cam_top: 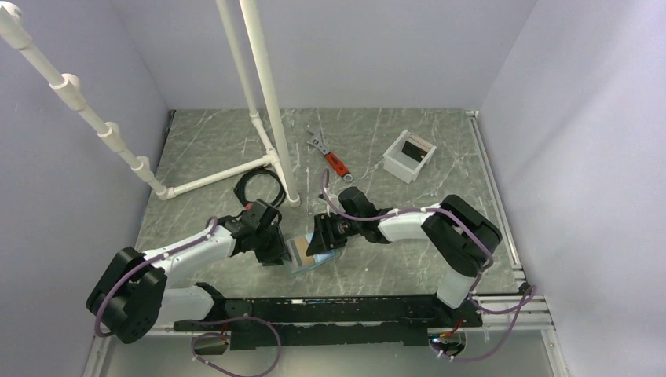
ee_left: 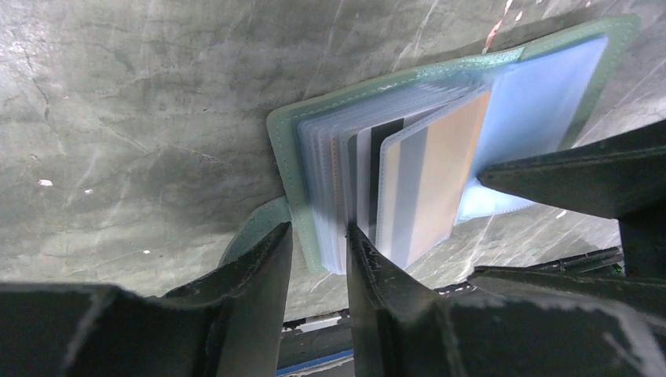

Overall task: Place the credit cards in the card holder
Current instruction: Open the card holder at the center of the board.

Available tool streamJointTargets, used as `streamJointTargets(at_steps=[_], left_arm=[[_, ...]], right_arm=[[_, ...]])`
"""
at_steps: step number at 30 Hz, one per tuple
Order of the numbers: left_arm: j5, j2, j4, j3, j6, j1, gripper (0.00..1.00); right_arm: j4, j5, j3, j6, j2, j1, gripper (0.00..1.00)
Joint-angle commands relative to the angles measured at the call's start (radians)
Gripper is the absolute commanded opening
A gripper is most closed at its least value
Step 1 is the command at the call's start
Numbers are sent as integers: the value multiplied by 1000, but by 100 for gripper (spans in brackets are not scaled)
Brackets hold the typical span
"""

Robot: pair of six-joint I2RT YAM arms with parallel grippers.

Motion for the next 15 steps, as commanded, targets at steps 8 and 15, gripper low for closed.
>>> streamJointTargets(at_steps=[8,15], left_arm=[[-71,0,-77,-67,-11,-3,34],[-79,-66,-114,-79,-18,-3,34]], right_arm=[[170,-125,43,68,83,3,52],[204,-156,42,97,79,3,40]])
